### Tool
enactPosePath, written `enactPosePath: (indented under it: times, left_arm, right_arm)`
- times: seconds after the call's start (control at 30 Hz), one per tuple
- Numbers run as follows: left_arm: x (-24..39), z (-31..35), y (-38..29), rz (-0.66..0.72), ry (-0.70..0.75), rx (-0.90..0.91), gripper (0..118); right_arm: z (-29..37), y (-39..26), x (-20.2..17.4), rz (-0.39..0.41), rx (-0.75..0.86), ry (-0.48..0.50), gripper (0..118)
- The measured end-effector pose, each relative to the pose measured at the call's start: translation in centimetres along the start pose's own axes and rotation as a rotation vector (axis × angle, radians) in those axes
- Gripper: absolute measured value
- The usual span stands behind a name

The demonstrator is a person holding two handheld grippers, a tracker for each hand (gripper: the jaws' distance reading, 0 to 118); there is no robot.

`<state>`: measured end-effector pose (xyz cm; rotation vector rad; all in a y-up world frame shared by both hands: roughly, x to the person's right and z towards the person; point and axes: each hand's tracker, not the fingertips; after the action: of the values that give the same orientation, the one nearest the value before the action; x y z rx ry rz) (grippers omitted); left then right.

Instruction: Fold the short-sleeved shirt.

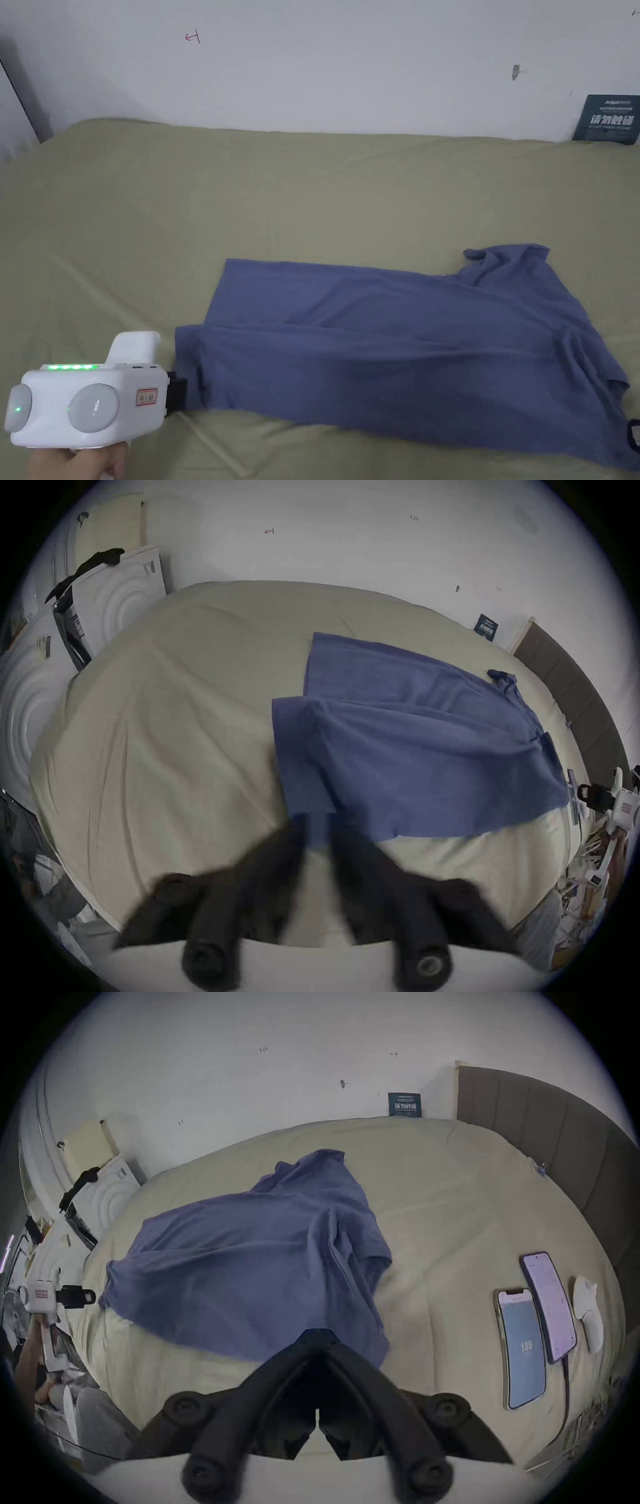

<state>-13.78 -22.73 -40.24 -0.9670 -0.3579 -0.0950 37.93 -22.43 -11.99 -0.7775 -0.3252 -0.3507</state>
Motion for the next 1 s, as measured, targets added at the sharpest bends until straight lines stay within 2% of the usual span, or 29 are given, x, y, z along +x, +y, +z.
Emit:
enactPosePath:
  times: [0.07,0.1,0.23,0.27,0.33,0.4,0.43,0.47,0.5,0.53,0.57,0.6,0.63,0.67,0.8,0.83,0.87,0.9,1.0]
  left_arm:
    - [0.0,-1.3,0.4,0.008,-0.005,-0.071,116]
    - [0.0,-1.8,0.4,0.010,-0.002,-0.076,118]
    - [0.7,-3.8,1.1,-0.029,0.079,-0.094,113]
    - [0.8,-4.4,1.3,-0.024,0.079,-0.100,104]
    - [0.6,-5.1,1.5,0.013,0.037,-0.111,74]
    - [1.1,-4.9,1.4,0.022,0.032,-0.101,59]
    - [1.4,-4.7,1.5,-0.003,0.036,-0.101,43]
    - [1.7,-4.2,1.3,-0.035,0.017,-0.090,21]
    - [1.8,-4.0,1.3,-0.036,0.014,-0.080,17]
    - [1.9,-3.8,1.3,-0.029,0.005,-0.076,12]
    - [2.1,-3.5,1.3,-0.033,0.024,-0.069,8]
    - [1.9,-3.6,1.6,-0.034,-0.006,-0.074,8]
    - [2.0,-3.6,1.6,-0.012,-0.039,-0.077,8]
    - [2.2,-3.5,1.7,-0.019,-0.009,-0.077,8]
    - [2.1,-3.9,1.8,-0.031,-0.006,-0.088,8]
    - [2.0,-4.0,1.8,-0.020,-0.010,-0.087,8]
    - [1.9,-4.0,1.7,-0.013,-0.013,-0.089,8]
    - [1.9,-3.9,1.7,-0.008,-0.015,-0.088,8]
    - [2.0,-3.4,1.9,-0.016,-0.011,-0.088,8]
  right_arm:
    - [-0.1,-0.2,0.4,-0.009,-0.012,0.001,2]
    - [-0.2,-0.3,0.5,-0.013,-0.014,0.001,2]
    - [-0.8,-0.6,1.1,-0.012,-0.033,0.002,2]
    - [-1.0,-0.8,1.2,-0.012,-0.040,-0.002,2]
    - [-1.4,-0.7,1.5,-0.015,-0.046,-0.007,2]
    - [-1.6,-0.8,1.6,-0.015,-0.047,-0.017,2]
    - [-1.6,-0.6,1.8,-0.014,-0.046,-0.022,2]
    - [-1.6,-0.5,2.0,-0.017,-0.039,-0.029,5]
    - [-1.6,-0.4,2.1,-0.019,-0.033,-0.031,19]
    - [-1.6,-0.4,2.3,-0.024,-0.026,-0.025,53]
    - [-1.7,-0.2,2.4,-0.037,-0.021,-0.016,105]
    - [-2.0,0.0,2.6,-0.050,-0.028,-0.006,118]
    - [-2.6,0.1,2.8,-0.066,-0.052,0.021,118]
    - [-2.9,0.1,2.6,-0.074,-0.059,0.028,118]
    - [-5.0,0.2,3.1,-0.023,-0.100,0.015,115]
    - [-5.3,0.2,3.2,-0.018,-0.102,-0.010,99]
    - [-5.6,0.1,3.5,-0.008,-0.103,-0.012,42]
    - [-5.9,0.0,3.8,-0.002,-0.114,-0.011,9]
    - [-4.8,-0.1,3.1,-0.015,-0.116,0.011,8]
